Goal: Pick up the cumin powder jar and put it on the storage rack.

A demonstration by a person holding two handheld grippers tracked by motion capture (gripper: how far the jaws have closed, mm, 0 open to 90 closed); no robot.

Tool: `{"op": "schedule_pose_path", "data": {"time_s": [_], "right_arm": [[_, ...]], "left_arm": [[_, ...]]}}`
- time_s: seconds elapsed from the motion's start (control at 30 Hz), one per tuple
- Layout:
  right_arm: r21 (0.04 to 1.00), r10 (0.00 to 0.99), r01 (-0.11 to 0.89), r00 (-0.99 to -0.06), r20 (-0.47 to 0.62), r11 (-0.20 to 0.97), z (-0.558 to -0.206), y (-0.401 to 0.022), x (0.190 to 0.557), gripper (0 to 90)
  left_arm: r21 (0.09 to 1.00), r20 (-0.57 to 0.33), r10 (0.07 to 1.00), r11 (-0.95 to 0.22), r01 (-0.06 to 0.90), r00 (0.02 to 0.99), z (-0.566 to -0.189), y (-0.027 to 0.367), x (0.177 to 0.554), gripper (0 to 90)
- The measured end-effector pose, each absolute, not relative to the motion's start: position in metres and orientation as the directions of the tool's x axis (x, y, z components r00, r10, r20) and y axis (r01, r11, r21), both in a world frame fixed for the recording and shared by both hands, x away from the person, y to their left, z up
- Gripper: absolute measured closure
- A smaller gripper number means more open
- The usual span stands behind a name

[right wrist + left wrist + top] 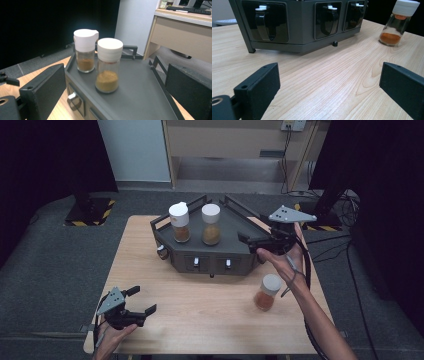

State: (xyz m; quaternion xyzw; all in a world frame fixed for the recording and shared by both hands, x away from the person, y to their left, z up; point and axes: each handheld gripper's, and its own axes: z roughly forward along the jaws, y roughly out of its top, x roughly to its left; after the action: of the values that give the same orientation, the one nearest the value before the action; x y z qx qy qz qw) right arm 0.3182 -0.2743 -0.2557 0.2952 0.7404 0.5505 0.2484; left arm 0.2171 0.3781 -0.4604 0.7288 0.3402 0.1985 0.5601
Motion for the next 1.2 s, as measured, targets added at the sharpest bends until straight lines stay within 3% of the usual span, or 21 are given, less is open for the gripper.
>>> {"op": "schedule_pose_path", "data": {"time_s": [0.4,1.2], "right_arm": [[0.970,0.712,0.135,-0.700,-0.052,0.204,-0.281,-0.302,0.274,2.9],[0.971,0.778,0.191,-0.628,0.007,0.145,-0.352,-0.351,0.206,1.4]], "left_arm": [[0.951,-0.092,0.720,-0.142,0.275,0.688,-0.460,0.378,0.217,2.2],[0.951,-0.087,0.719,-0.146,0.272,0.690,-0.460,0.378,0.216,2.2]]}}
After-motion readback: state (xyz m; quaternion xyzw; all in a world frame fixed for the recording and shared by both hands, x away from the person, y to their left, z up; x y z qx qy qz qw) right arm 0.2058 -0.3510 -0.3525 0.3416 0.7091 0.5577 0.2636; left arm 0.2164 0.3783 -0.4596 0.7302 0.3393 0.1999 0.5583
